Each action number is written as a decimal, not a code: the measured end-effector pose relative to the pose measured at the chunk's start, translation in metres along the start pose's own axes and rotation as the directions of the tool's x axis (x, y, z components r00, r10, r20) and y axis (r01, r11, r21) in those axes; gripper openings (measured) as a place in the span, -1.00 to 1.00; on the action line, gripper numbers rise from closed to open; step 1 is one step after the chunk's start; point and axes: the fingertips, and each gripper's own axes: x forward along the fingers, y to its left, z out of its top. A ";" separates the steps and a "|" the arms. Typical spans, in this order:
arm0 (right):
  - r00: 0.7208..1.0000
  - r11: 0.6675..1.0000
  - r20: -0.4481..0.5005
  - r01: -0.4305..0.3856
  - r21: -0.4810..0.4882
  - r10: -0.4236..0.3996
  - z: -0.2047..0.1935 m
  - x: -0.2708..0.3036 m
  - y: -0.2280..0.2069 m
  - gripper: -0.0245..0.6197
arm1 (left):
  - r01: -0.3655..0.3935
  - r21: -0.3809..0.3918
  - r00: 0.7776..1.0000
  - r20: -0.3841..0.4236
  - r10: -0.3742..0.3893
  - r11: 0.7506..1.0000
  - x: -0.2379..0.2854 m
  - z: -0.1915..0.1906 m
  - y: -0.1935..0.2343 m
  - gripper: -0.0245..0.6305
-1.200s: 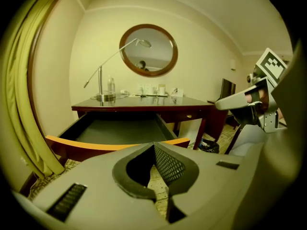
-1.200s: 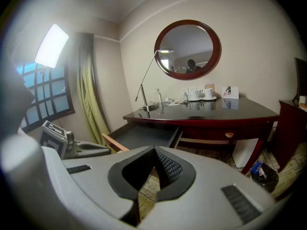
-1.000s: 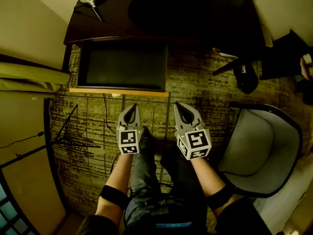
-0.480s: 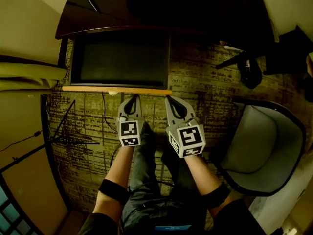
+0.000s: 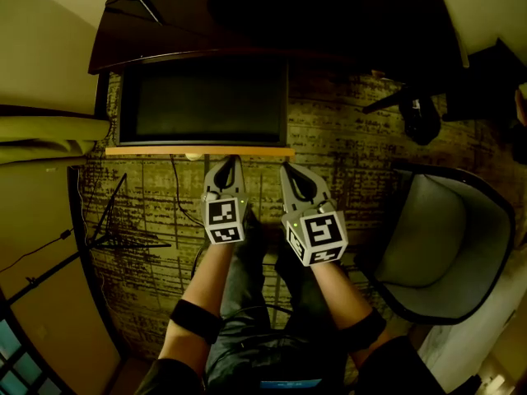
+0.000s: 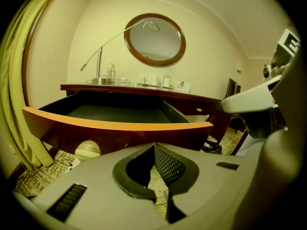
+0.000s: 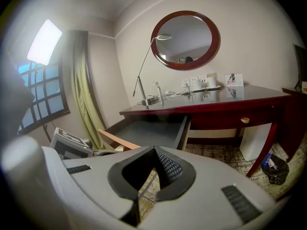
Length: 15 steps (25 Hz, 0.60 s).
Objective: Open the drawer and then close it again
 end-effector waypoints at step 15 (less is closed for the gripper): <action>0.992 0.992 0.025 0.120 0.039 -0.121 0.032 0.039 -0.035 -0.92 | 0.051 -0.001 0.998 0.028 -0.051 0.999 0.097 0.069 0.030 -0.91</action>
